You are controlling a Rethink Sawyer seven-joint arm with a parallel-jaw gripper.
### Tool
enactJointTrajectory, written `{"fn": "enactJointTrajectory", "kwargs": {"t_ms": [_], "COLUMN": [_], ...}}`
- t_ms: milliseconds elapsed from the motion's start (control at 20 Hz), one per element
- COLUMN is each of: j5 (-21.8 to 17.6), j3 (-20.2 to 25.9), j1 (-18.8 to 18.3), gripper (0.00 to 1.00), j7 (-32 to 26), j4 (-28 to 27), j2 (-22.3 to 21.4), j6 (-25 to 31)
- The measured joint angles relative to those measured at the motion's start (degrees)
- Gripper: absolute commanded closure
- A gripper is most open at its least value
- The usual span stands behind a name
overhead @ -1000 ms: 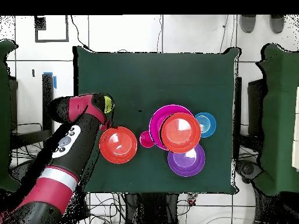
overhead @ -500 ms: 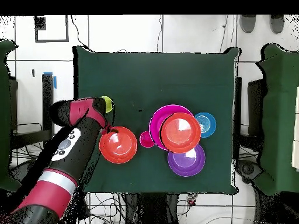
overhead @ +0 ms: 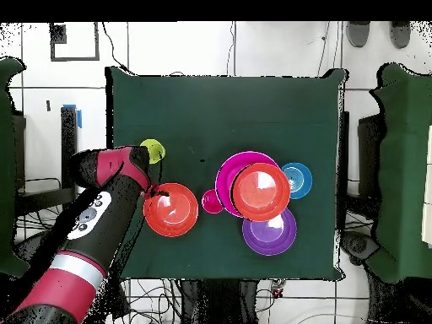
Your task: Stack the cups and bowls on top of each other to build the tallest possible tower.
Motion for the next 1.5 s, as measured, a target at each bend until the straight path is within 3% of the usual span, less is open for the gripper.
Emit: {"fn": "enactJointTrajectory", "kwargs": {"t_ms": [300,950,1500], "j5": [0.05,0.82,1.86], "j3": [-0.01,0.33,0.63], "j1": [0.24,1.59,1.67], "gripper": [0.00,0.00,0.00], "j7": [0.00,0.00,0.00], "j4": [0.61,2.95,3.49], "j2": [-0.83,-0.60,-0.47], "j6": [-0.09,-6.72,-6.96]}}
